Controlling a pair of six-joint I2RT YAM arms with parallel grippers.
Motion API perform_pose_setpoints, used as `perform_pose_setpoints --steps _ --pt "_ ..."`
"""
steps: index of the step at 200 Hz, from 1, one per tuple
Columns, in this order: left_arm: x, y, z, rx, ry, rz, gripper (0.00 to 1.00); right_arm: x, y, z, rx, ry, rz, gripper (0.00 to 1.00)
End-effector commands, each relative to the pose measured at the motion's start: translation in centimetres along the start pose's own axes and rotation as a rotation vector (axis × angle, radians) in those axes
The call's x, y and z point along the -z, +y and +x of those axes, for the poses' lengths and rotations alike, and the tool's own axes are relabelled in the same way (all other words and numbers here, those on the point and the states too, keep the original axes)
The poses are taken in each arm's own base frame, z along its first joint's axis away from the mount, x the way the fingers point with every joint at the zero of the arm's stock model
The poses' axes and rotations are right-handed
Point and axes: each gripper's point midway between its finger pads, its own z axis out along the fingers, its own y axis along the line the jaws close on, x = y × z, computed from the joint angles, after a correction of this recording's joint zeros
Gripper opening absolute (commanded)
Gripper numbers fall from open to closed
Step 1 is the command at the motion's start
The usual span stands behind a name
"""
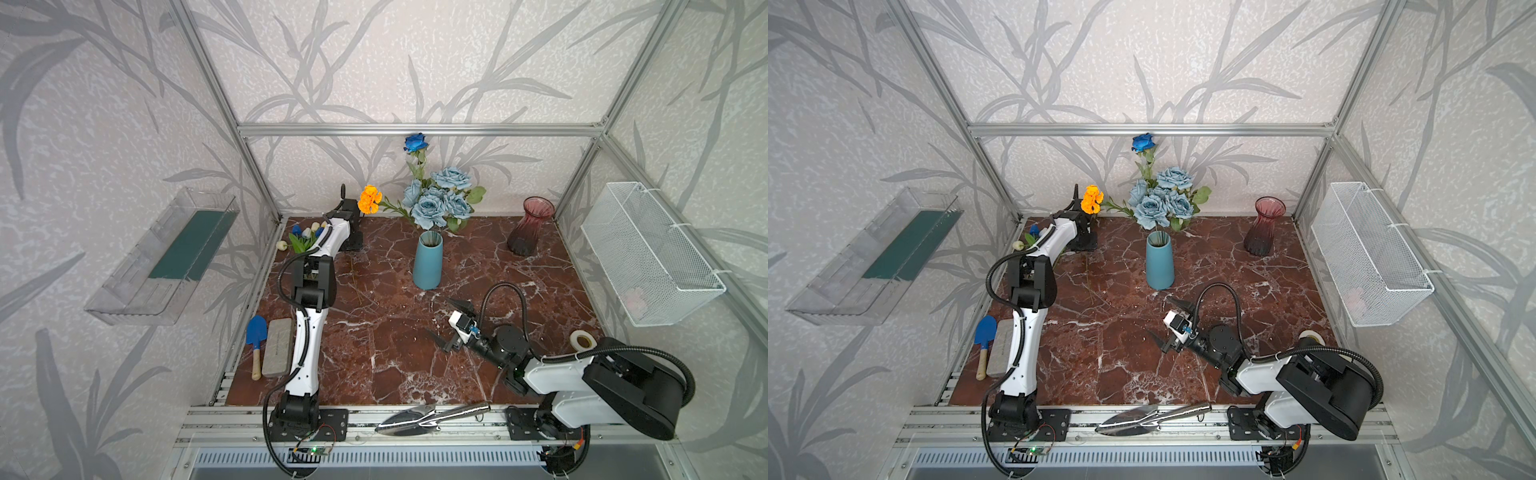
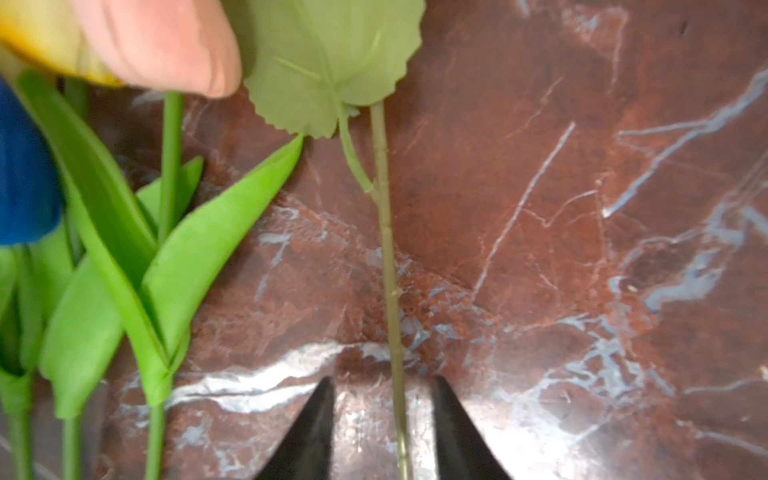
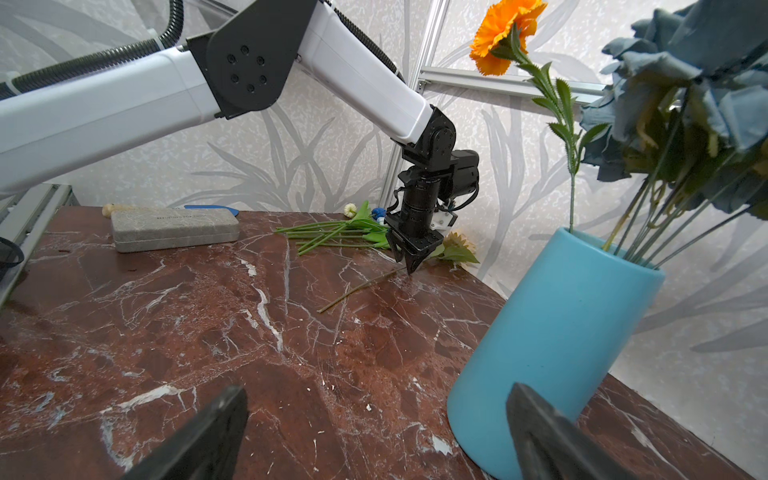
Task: Arrange the flowers into the vase
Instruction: 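Move the left gripper back to the pile and grasp the sunflower stem, then lift the sunflower high with the left gripper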
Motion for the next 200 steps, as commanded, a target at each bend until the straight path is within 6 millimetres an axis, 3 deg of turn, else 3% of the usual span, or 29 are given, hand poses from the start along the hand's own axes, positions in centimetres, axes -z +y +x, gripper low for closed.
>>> perform_pose_setpoints --steps 1,51,91,116,156,172,183,200 --pt "-0.8 0.2 2.3 -0.026 0.106 -0.001 0.26 0.2 -0.1 -0.7 0.016 -0.023 0.013 0.98" --pt "0.7 -0.3 2.3 -0.028 0.099 0.043 0.03 0.3 -0.1 -0.7 0.018 -0.024 0.016 0.98" --pt "3.8 -0.9 2.8 -0.014 0.014 0.099 0.00 0.3 -0.1 -0.6 0.026 -0.023 0.016 0.98" --pt "7.3 -1.4 3.3 0.004 -0.105 0.156 0.00 0.3 -0.2 -0.7 0.027 -0.022 0.021 0.98" --pt "12.9 -1.1 5.9 0.085 -0.307 0.269 0.00 0.3 -0.1 -0.6 0.022 -0.026 0.015 0.97" --pt "16.0 -0.8 6.4 0.118 -0.459 0.323 0.00 0.2 0.0 -0.6 0.021 -0.026 0.014 0.97" --pt "18.0 0.6 6.7 0.171 -0.569 0.304 0.00 0.2 0.0 -0.5 0.021 -0.024 0.014 0.98" --pt "22.6 1.9 6.7 0.214 -0.760 0.321 0.00 0.0 0.0 -0.4 0.023 -0.020 0.017 0.98"
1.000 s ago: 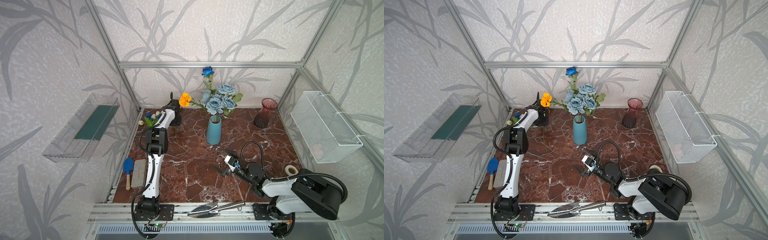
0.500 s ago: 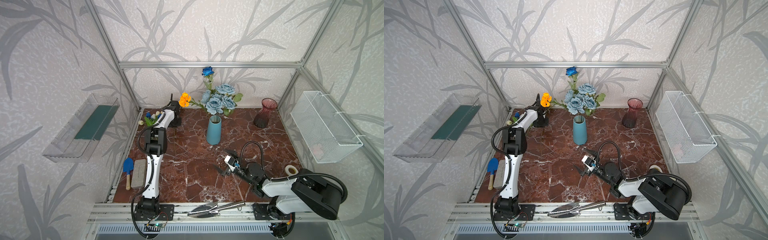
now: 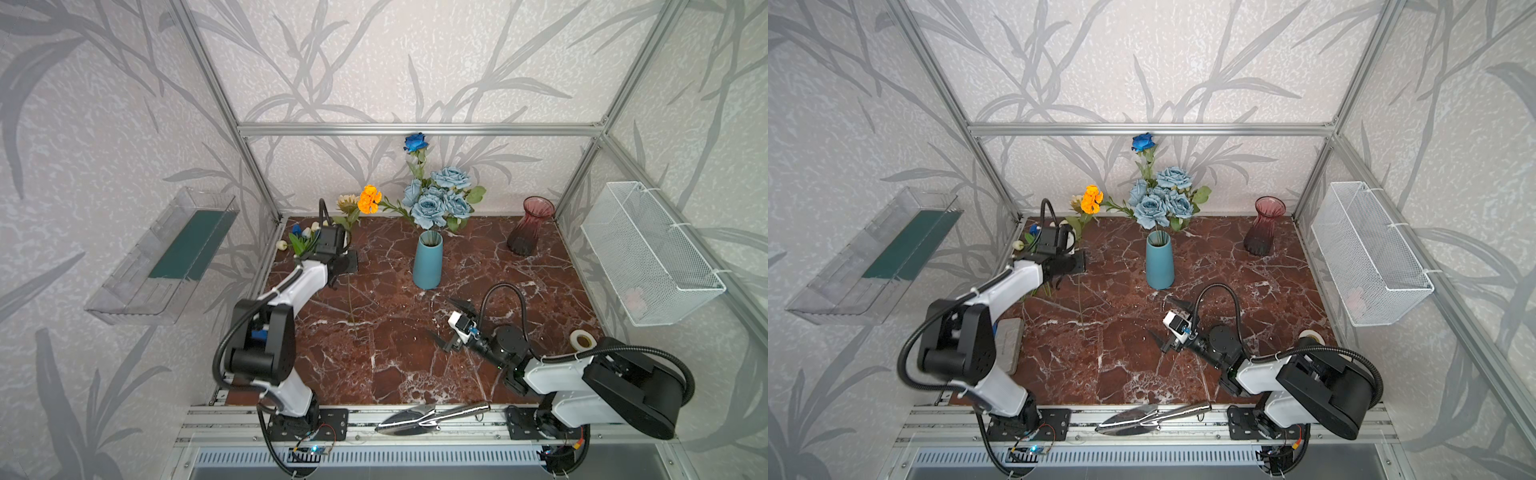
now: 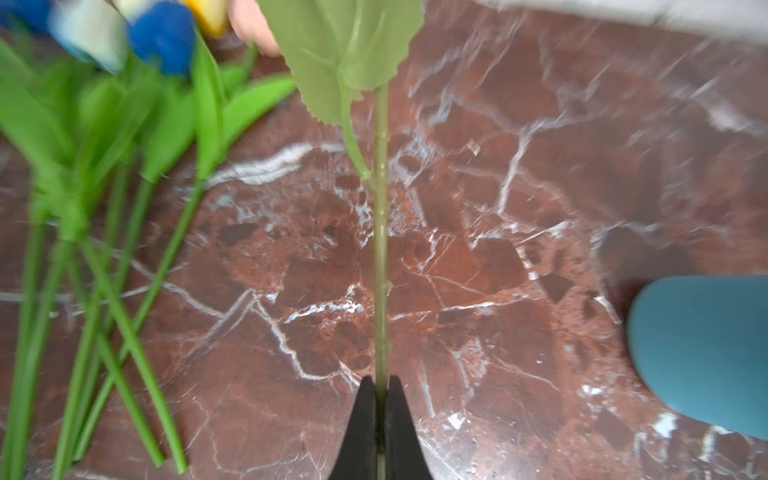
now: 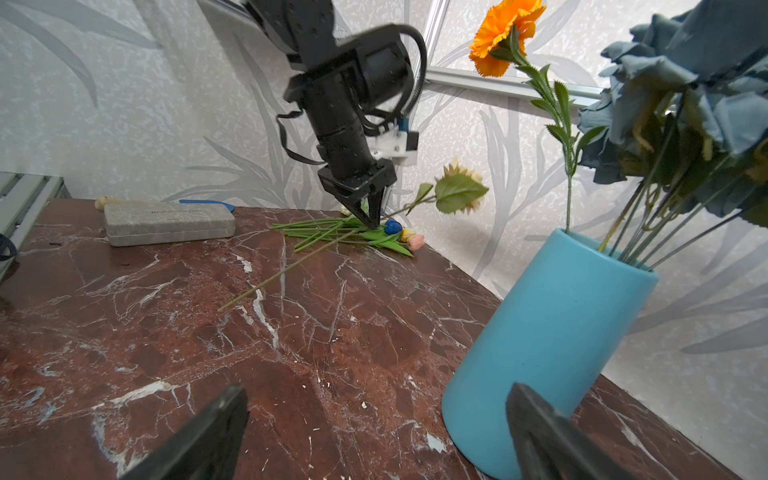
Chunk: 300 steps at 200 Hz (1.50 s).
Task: Arrange the flowers into the vase
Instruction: 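Lift the sunflower high with the left gripper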
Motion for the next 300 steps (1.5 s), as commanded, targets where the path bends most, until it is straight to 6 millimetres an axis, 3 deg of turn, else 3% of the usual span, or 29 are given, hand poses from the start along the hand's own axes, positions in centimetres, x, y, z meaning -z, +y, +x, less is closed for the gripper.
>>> perform_pose_setpoints --steps 1,32,71,93,119,136,199,264,300 --pt "5.2 -0.7 -6.0 0.070 -0.370 0.060 0.00 -0.1 0.0 -0.5 0.005 -0.025 0.010 0.98" --pt "12.9 -1.7 -8.8 0.044 -0.684 0.117 0.00 -0.5 0.2 -0.2 0.009 -0.015 0.000 0.97" --pt "22.1 -3.8 -9.8 -0.085 -0.979 0.153 0.00 -0.5 0.0 -0.1 0.029 -0.012 0.013 0.97" --pt "26.1 -7.4 -9.4 -0.212 -1.067 0.304 0.00 -0.6 0.0 -0.1 0.034 -0.009 0.012 0.97" --pt "30.3 -13.0 -7.2 -0.424 -1.120 0.584 0.00 -0.8 0.2 0.0 0.036 -0.008 0.002 0.97" --pt "32.1 -15.1 -6.5 -0.471 -1.127 0.734 0.00 -0.9 0.4 0.1 0.035 -0.007 -0.005 0.97" --pt "33.9 -20.3 -8.7 -0.420 -1.226 1.081 0.00 -1.2 1.1 0.4 0.049 0.001 -0.026 0.97" --pt "33.3 -23.5 -12.2 -0.422 -1.266 1.181 0.00 -0.6 0.7 -0.1 0.059 -0.010 -0.008 0.98" --pt "32.5 -24.4 -13.4 -0.459 -1.307 1.105 0.00 -0.4 0.7 -0.3 0.058 -0.017 -0.004 0.97"
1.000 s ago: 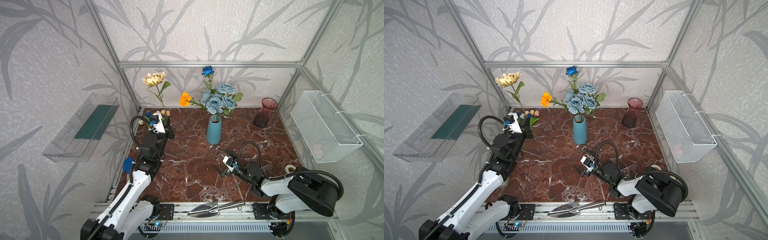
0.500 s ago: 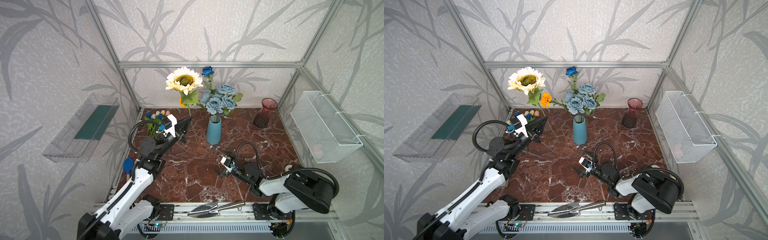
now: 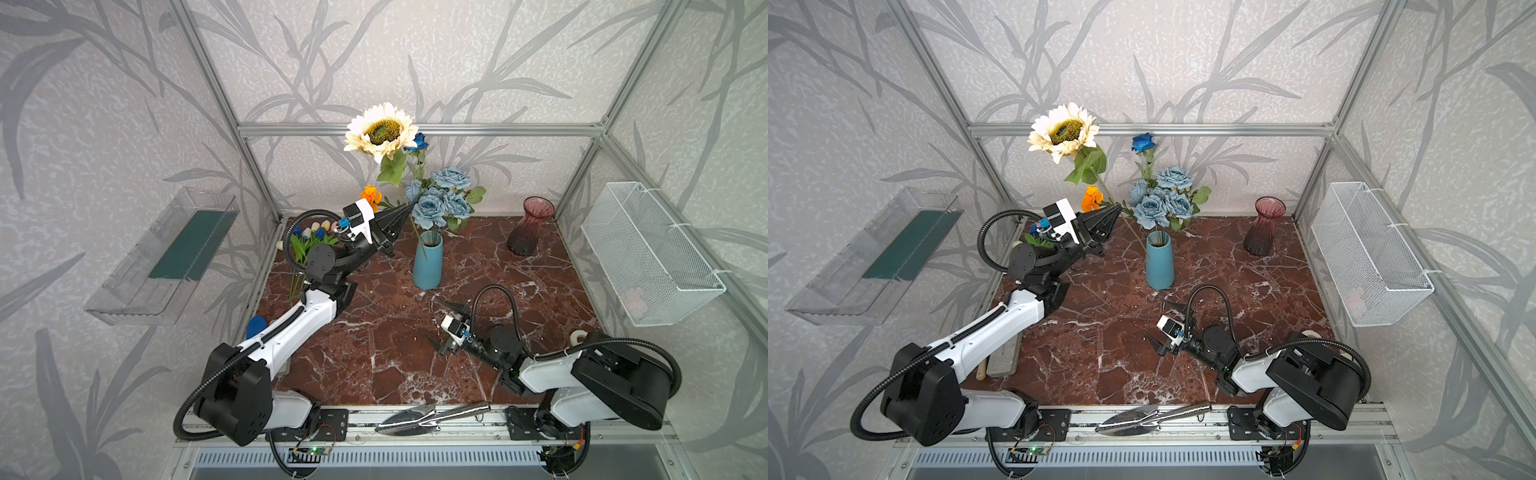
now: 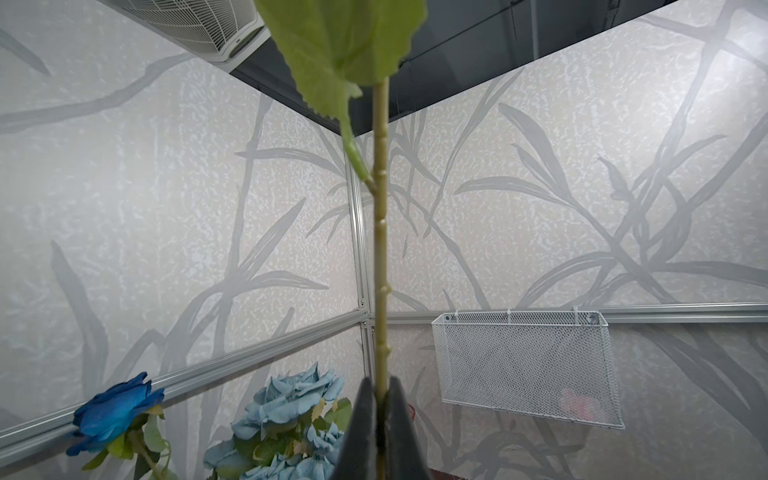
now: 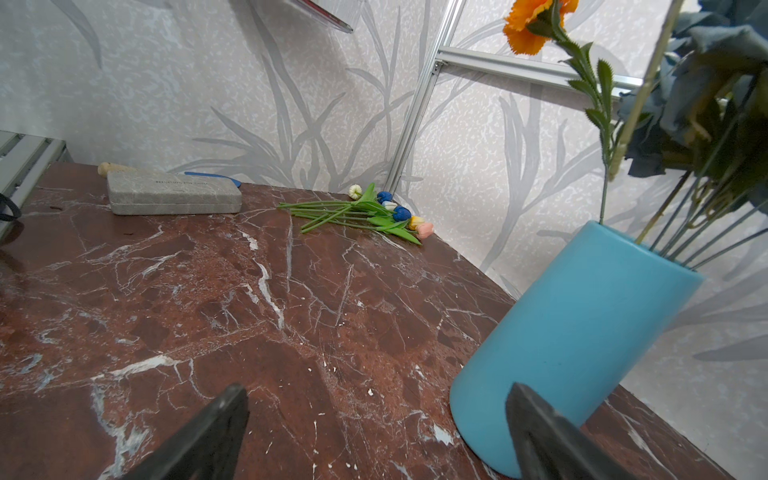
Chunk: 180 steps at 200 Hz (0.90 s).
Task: Arrange the flowers into the vase
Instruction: 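Lift the sunflower high with the left gripper, then carry the sunflower over the light-blue vase with the left gripper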
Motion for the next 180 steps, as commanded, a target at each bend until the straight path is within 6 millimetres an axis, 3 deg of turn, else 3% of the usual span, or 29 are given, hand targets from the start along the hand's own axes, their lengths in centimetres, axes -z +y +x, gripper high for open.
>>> perform_pose_setpoints --steps 1,98,130,180 --pt "-1.0 -0.4 -1.6 -0.085 -0.052 0.019 0.00 0.3 -0.4 -1.5 0.010 -0.052 0.025 0.97" --pt "-2.2 3.6 4.8 -0.174 0.022 -0.132 0.00 0.5 -0.6 -1.6 0.007 -0.054 0.034 0.97" --pt "-2.5 3.8 4.9 -0.164 0.010 -0.130 0.00 0.4 -0.5 -1.6 0.004 -0.055 0.027 0.97" --pt "-3.0 3.4 3.0 -0.161 -0.032 -0.107 0.00 0.3 -0.4 -1.5 0.002 -0.053 0.020 0.97"
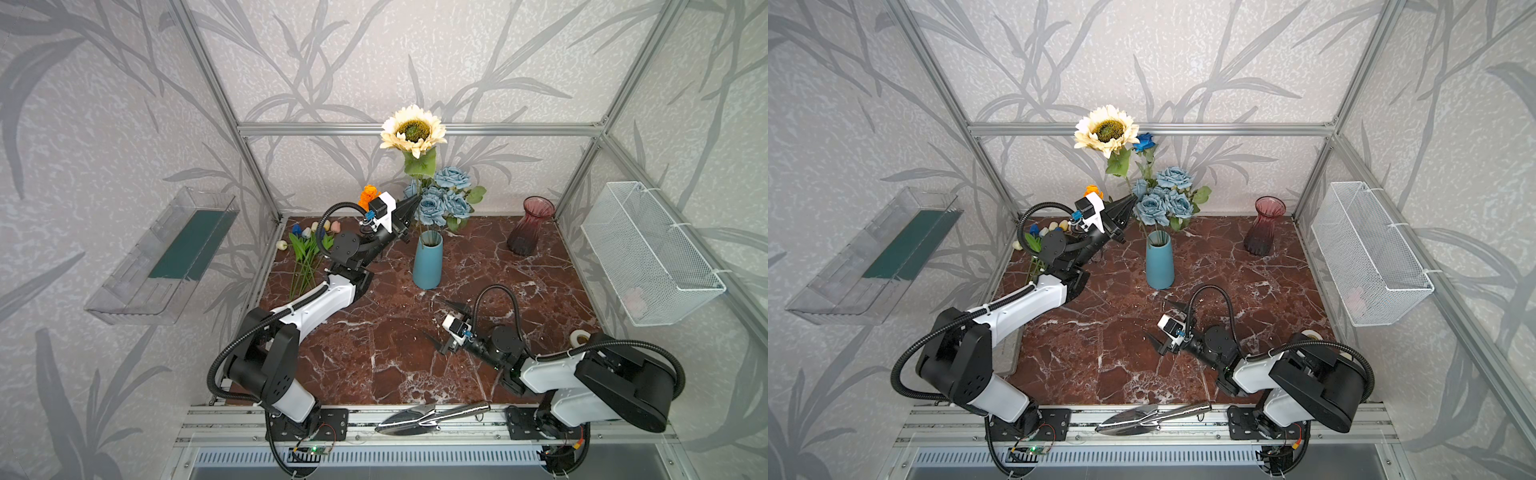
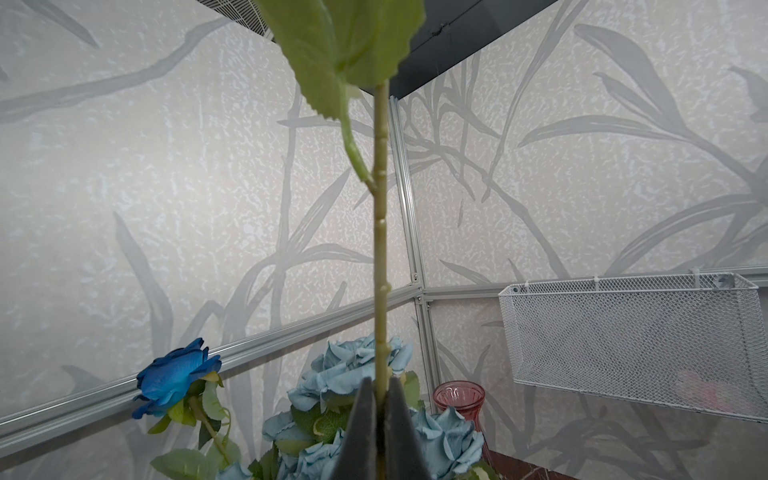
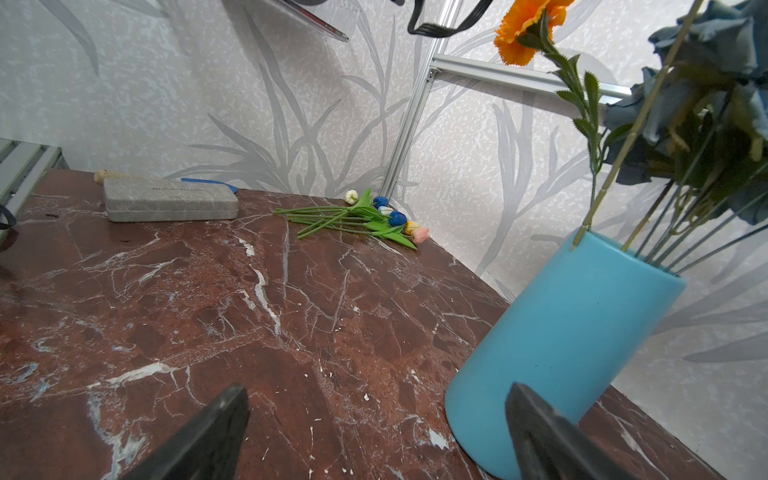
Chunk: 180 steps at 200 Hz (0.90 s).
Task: Arrange the flowers into the vase
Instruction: 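Carry the sunflower over the light-blue vase with the left gripper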
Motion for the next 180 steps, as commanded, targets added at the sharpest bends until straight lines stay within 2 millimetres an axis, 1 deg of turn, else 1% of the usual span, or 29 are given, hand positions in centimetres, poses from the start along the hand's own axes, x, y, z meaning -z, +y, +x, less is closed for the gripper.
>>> perform_pose_setpoints --steps 1,23,48,81,94,112,166,180 --pt "-0.5 -0.3 -3.4 -0.035 -0.095 0.016 0.00 0.1 -0.2 -1.2 0.002 -0.046 0.010 0.97" --pt "-0.5 -0.4 -4.0 -0.036 -0.106 0.020 0.00 0.1 -0.2 -1.2 0.002 -0.046 0.010 0.97" --pt "-0.6 -0.5 -4.0 -0.030 -0.109 0.026 0.00 0.0 -0.2 -1.2 0.003 -0.045 0.010 0.97" --pt "-0.4 -0.7 -5.1 -0.016 -0.151 0.034 0.00 0.0 -0.1 -1.1 0.001 -0.043 0.006 0.97" --pt "-0.4 -1.2 -5.5 -0.016 -0.153 0.059 0.00 0.0 -0.1 -1.1 0.002 -0.044 0.005 0.97" --pt "-0.4 -0.9 -4.9 -0.017 -0.138 0.048 0.00 0.0 0.0 -1.1 0.001 -0.043 0.003 0.97" --pt "-0.3 -0.2 -1.4 0.014 -0.065 0.009 0.00 0.1 -0.1 -1.1 0.005 -0.044 0.006 0.97" --pt "-0.1 -0.1 -0.2 0.023 -0.037 -0.002 0.00 0.1 -0.1 -1.1 0.005 -0.045 0.006 0.97"
